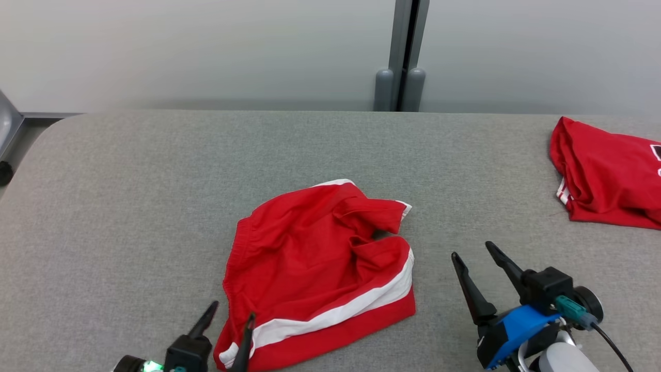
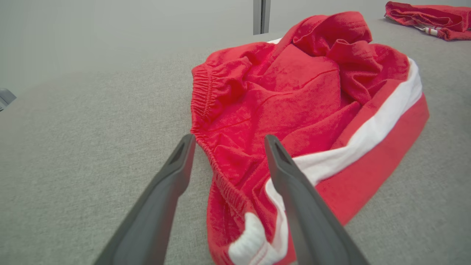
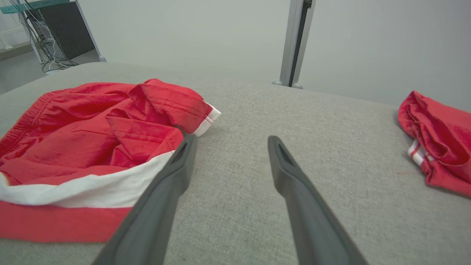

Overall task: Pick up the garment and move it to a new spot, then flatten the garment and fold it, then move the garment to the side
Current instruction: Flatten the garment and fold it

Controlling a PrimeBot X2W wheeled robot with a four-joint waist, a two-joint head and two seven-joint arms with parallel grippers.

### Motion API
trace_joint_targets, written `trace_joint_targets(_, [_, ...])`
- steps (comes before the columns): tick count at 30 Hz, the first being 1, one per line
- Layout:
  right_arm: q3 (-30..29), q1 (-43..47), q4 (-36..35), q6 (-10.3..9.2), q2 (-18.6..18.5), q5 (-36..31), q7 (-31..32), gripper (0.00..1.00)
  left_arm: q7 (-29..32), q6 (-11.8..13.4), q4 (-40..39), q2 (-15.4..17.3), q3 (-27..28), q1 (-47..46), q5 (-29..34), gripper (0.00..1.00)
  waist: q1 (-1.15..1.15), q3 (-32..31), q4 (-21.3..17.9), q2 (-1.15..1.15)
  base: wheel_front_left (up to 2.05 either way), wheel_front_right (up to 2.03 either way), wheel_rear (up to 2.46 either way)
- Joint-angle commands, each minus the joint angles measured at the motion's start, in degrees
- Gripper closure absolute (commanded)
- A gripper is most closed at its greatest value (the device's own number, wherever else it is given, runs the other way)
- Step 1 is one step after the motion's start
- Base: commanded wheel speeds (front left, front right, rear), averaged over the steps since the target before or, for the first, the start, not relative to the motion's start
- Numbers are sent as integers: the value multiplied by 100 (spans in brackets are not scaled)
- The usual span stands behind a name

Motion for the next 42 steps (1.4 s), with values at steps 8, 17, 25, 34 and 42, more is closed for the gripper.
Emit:
trace_joint_targets(8, [786,-787,987,2,-302,309,-61,0,520,-35,-26,302,-715,175,-457,0,0,151,204,-1,0,0,0])
trace_joint_targets(17, [1861,-1442,1820,2,-461,913,-144,0,655,-37,329,416,-1098,-37,-794,0,0,226,309,-1,0,0,0])
trace_joint_targets(25, [2821,-1852,2200,2,-606,1581,-165,0,547,-37,506,379,-1084,-172,-980,0,0,353,487,-1,0,0,0])
trace_joint_targets(34, [3779,-2220,2468,2,-698,2263,-184,100,391,-38,823,191,-1228,-389,-1204,100,0,512,629,-1,0,0,0])
trace_joint_targets(42, [3687,-2228,2245,2,-815,2519,-209,100,61,-38,941,63,-1219,-489,-1385,100,0,417,553,-1,0,0,0])
